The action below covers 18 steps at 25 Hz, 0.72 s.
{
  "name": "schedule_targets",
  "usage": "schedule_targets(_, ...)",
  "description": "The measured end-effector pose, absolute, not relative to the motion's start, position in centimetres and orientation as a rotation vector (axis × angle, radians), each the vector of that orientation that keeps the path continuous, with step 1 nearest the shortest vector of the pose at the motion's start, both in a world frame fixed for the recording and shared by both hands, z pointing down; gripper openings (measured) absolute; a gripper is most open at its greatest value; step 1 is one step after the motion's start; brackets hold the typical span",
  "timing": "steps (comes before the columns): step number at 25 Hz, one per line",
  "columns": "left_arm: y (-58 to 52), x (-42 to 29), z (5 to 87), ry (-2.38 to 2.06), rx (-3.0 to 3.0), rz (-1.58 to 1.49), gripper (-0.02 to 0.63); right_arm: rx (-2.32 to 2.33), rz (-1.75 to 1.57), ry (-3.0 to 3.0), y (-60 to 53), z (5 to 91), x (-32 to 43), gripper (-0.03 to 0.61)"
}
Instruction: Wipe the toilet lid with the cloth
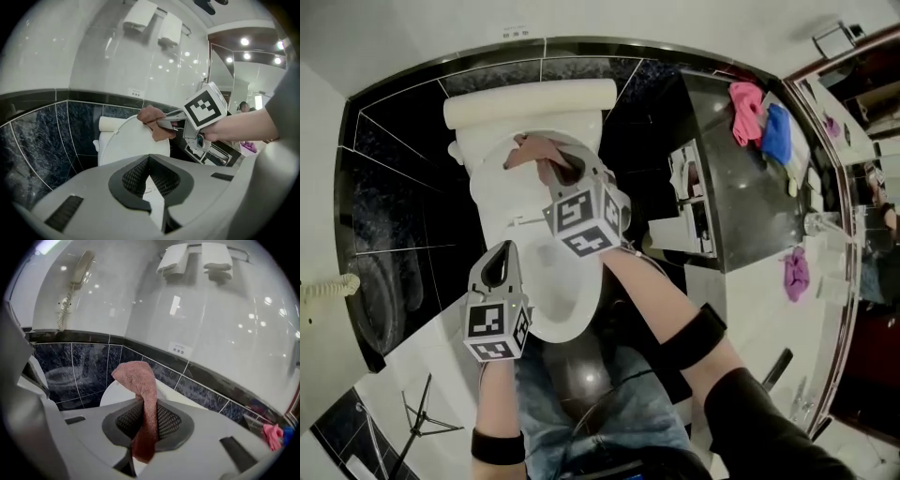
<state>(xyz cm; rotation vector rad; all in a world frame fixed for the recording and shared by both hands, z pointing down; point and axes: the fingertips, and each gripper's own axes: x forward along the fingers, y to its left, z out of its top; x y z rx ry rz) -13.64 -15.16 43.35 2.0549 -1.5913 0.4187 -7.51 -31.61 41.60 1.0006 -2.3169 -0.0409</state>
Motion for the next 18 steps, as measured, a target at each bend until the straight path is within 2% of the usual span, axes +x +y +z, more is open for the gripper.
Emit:
schedule_targets(5, -15.8, -13.6, 43.2, -1.597, 2.057, 0.384, 0.0, 0.966, -0.098, -2.23, -33.6, 43.5, -9.2, 0.067)
schedule_targets(18, -15.8, -13.0, 45.8, -1.568, 2.027, 0.397, 0.0, 1.251, 0.161, -2.108, -34.9, 48.8, -1.5, 0.066)
